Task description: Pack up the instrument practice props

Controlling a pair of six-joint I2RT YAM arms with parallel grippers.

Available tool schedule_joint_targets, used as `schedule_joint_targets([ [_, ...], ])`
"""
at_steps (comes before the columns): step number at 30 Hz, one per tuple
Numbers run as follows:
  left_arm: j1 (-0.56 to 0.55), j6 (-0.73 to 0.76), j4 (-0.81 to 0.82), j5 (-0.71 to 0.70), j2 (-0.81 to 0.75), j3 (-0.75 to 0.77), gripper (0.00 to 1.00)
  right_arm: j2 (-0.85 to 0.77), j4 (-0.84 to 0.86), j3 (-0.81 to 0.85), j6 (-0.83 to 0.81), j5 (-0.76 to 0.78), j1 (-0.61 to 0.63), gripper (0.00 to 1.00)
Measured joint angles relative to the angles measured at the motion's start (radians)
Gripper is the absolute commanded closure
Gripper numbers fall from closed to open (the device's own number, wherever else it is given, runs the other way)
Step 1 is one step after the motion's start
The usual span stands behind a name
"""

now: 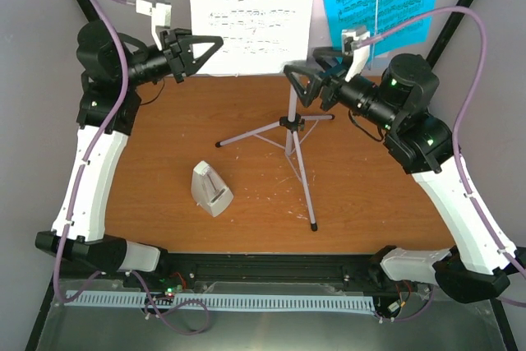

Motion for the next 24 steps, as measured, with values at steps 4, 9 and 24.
schedule_joint_targets([
  [4, 0.000, 0.011, 0.019, 0.016, -0.013, -0.042, 0.97, 0.023, -0.002, 0.034, 0.024, 0.003, -0.053, 0.00],
  [9, -0.003, 0.030, 0.090, 0.024, -0.059, -0.121, 1.00, 0.042, -0.002, 0.040, 0.060, -0.039, -0.121, 0.00],
  [24, -0.010, 0.030, 0.237, 0.016, -0.140, -0.316, 1.00, 0.049, 0.093, 0.018, 0.154, -0.227, -0.190, 0.02],
])
